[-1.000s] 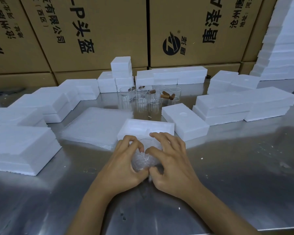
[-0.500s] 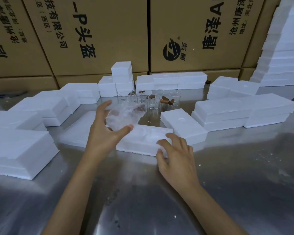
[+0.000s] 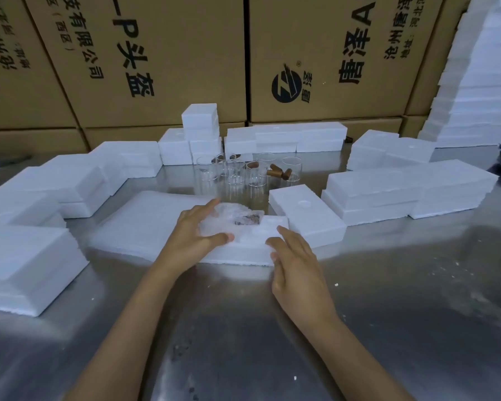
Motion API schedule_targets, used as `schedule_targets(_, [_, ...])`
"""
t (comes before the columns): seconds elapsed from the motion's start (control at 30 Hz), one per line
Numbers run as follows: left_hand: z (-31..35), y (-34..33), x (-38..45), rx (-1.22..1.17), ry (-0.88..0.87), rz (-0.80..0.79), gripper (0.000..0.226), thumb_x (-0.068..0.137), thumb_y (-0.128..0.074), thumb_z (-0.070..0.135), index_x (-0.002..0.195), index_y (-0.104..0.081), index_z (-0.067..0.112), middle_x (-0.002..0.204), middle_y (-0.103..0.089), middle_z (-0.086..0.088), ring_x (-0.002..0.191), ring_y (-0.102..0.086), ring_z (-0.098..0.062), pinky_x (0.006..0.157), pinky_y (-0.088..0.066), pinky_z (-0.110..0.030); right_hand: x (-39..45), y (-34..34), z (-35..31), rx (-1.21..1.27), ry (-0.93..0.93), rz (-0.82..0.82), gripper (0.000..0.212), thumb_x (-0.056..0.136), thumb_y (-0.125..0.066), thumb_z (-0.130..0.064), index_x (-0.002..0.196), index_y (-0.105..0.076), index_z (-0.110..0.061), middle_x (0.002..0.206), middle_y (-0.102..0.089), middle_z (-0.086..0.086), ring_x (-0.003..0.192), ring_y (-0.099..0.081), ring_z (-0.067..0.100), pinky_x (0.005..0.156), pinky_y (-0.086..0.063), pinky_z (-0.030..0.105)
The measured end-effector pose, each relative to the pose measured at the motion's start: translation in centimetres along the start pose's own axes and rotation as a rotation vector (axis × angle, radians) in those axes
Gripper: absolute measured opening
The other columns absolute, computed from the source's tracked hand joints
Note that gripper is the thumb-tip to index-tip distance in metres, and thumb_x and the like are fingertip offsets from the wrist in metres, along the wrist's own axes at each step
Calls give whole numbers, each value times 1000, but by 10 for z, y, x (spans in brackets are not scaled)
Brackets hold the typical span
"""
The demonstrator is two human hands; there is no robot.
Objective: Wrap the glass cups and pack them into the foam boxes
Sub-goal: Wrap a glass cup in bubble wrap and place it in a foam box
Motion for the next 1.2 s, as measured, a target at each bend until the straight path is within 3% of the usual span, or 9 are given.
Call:
schedule_targets(0.2, [5, -5, -4, 66, -4, -28, 70, 88, -75, 26, 149, -43, 39, 137, -45, 19, 140, -26, -9, 121, -18, -41, 0, 0, 0, 37, 1, 16, 29, 101, -44, -10, 124, -61, -15, 152, -42, 2, 142, -33, 20, 113, -31, 31])
schedule_targets(0.4, [4, -6, -8, 30, 11, -65, 50, 100, -54, 45, 148, -39, 47, 146, -36, 26, 144, -18, 3, 124, -11, -37, 0, 0, -1, 56, 3, 21, 30, 101, -44, -11, 125, -62, -16, 153, -42, 0, 143, -33, 20, 114, -28, 29])
schedule_targets(0.5, [4, -8, -8, -26, -3, -60, 46, 104, -48, 40, 150, -40, 42, 143, -36, 28, 145, -21, 2, 118, -14, -26, -2, 5, -3, 106, -6, 88, 33, 99, -47, -16, 129, -61, -20, 153, -42, -2, 143, -34, 18, 116, -29, 34])
schedule_targets(0.57, [4, -9, -8, -36, -15, -65, 47, 105, -47, 38, 151, -40, 37, 146, -37, 25, 144, -26, 1, 114, -17, -21, -2, 15, 0, 131, -37, 267, 35, 95, -53, -18, 129, -60, -20, 151, -44, -1, 140, -37, 18, 113, -31, 38])
schedule_targets(0.67, [4, -9, -9, 6, -31, -58, 48, 104, -47, 41, 152, -41, 36, 149, -40, 21, 143, -29, 1, 113, -19, -21, 6, 31, 21, 113, -237, 453, 48, 89, -65, -23, 134, -51, -16, 153, -39, 7, 140, -32, 25, 113, -27, 42])
schedule_targets(0.8, [4, -8, -8, 39, -35, -16, 46, 102, -50, 41, 148, -46, 37, 149, -44, 16, 142, -32, -3, 114, -23, -23, 20, 30, 51, 190, -511, 257, 74, 80, -72, -42, 142, -39, -17, 151, -36, 8, 140, -30, 31, 114, -29, 48])
schedule_targets(0.97, [5, -6, -9, 55, -15, 30, 44, 98, -56, 46, 141, -52, 37, 149, -48, 15, 139, -39, -7, 109, -26, -23, 38, 24, 59, 166, -577, 167, 85, 67, -77, -57, 136, -40, -26, 145, -42, 2, 133, -39, 32, 110, -32, 47])
schedule_targets(1.1, [6, -6, -9, 52, -2, 37, 46, 96, -57, 50, 139, -53, 35, 146, -51, 15, 135, -44, -9, 106, -31, -24, 38, 17, 62, 129, -585, 287, 75, 69, -78, -52, 129, -42, -27, 140, -43, 6, 129, -41, 31, 104, -36, 44])
schedule_targets(1.2, [5, -6, -9, 50, -8, 27, 46, 96, -56, 52, 139, -52, 37, 145, -51, 16, 133, -44, -8, 103, -30, -23, 31, 25, 60, 430, -504, 447, 61, 73, -78, -36, 122, -43, -35, 132, -40, -2, 118, -49, 21, 84, -48, 28])
Point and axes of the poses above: each hand's wrist, its own x-axis towards the middle knuckle, its own y-axis out of the back of the hand, z = x × y, the point moved 2 cm from there along x, towards the middle knuckle
